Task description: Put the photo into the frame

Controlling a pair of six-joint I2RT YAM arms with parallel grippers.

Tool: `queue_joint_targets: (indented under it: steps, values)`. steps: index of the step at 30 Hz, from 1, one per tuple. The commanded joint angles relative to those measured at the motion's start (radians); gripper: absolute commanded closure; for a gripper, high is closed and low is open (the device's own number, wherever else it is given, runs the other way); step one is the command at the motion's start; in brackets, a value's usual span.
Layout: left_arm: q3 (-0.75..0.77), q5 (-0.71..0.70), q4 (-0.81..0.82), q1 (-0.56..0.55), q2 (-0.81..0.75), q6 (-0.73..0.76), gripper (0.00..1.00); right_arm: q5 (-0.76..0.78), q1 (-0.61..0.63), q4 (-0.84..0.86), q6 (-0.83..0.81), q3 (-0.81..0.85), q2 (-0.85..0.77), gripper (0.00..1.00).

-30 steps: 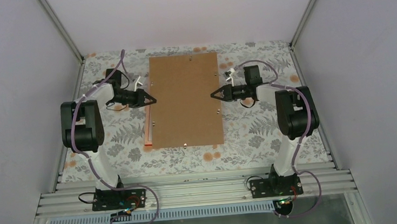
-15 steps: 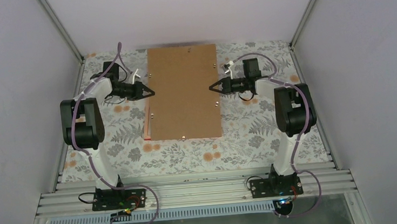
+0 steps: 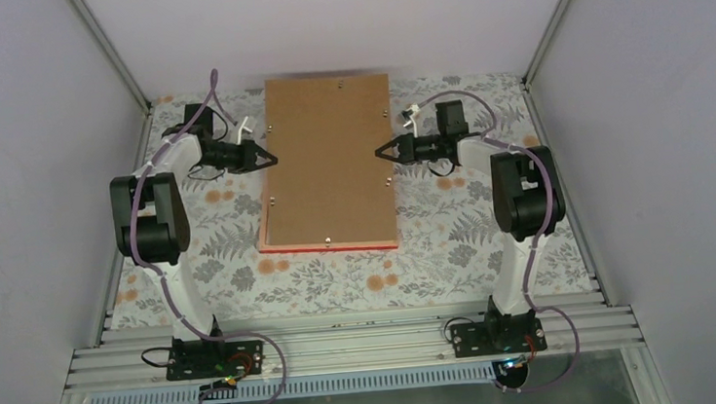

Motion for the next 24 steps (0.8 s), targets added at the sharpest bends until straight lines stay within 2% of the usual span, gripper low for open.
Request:
queue_joint_targets:
  steps: [1,6,11,24]
  values:
    - [0.044,-0.17,0.15,0.022,0.014,-0.022,0.98,0.135,0.041,-0.081,-0.056,-0.01,0.049,0.96]
    - [0.048,-0.194,0.149,0.022,0.035,-0.027,0.97,0.152,0.041,-0.105,-0.08,0.005,0.083,0.96]
    - [0.059,-0.218,0.162,0.023,0.039,-0.034,0.97,0.138,0.042,-0.078,-0.035,-0.001,0.073,0.96]
    - [0.137,-0.155,0.194,0.022,0.021,-0.054,0.97,0.109,0.048,-0.023,-0.005,0.069,0.072,0.96]
